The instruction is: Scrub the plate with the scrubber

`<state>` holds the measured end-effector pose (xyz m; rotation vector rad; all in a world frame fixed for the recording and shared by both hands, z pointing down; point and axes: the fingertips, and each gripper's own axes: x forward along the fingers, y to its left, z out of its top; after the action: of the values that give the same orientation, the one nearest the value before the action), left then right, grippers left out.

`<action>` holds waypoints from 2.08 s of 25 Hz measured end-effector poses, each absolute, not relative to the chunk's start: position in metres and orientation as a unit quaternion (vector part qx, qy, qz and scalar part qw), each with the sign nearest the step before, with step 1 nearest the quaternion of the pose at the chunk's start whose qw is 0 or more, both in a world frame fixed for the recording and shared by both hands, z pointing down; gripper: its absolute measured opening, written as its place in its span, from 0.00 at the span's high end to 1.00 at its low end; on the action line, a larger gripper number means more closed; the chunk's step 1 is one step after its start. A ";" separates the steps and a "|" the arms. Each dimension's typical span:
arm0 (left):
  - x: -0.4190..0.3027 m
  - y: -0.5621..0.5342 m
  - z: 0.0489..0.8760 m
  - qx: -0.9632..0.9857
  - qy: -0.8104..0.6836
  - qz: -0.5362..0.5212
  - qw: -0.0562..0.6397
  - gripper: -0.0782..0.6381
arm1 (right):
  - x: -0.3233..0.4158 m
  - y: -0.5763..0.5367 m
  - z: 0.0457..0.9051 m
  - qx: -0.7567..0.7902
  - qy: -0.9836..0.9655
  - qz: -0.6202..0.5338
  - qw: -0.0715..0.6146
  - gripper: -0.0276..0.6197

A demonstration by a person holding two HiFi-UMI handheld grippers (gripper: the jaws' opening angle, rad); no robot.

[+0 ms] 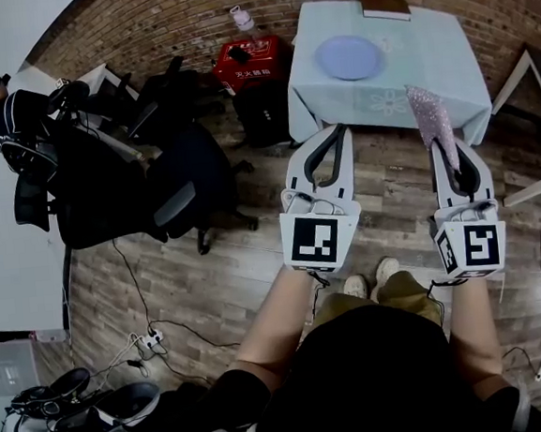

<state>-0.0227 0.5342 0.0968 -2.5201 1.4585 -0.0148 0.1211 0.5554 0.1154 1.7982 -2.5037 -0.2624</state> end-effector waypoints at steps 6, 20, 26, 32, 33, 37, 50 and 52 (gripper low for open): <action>-0.032 0.509 0.089 -0.858 0.498 0.007 0.123 0.85 | 0.118 0.530 0.108 0.585 -0.806 -0.088 0.016 0.82; -0.025 0.415 0.112 -0.853 0.503 -0.004 0.138 0.85 | 0.124 0.434 0.128 0.569 -0.813 -0.122 0.018 0.82; -0.013 0.346 0.112 -0.848 0.510 -0.016 0.140 0.85 | 0.135 0.361 0.124 0.559 -0.820 -0.122 0.017 0.82; 0.008 0.264 0.112 -0.838 0.521 -0.019 0.159 0.85 | 0.160 0.269 0.126 0.545 -0.830 -0.115 0.015 0.82; 0.010 0.249 0.112 -0.837 0.523 -0.018 0.159 0.85 | 0.162 0.254 0.127 0.543 -0.832 -0.113 0.015 0.82; 0.011 0.191 0.112 -0.829 0.538 -0.021 0.154 0.85 | 0.162 0.189 0.129 0.527 -0.843 -0.111 0.017 0.82; 0.018 0.028 0.140 -0.810 0.568 -0.065 0.130 0.85 | 0.163 0.013 0.146 0.478 -0.874 -0.084 0.021 0.82; 0.018 0.012 0.145 -0.809 0.569 -0.074 0.126 0.85 | 0.163 -0.003 0.150 0.473 -0.877 -0.078 0.023 0.82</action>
<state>0.0185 0.0122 0.1452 -2.3554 1.6573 -0.2164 0.1628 -0.0031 0.1499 1.4659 -2.7168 -0.2420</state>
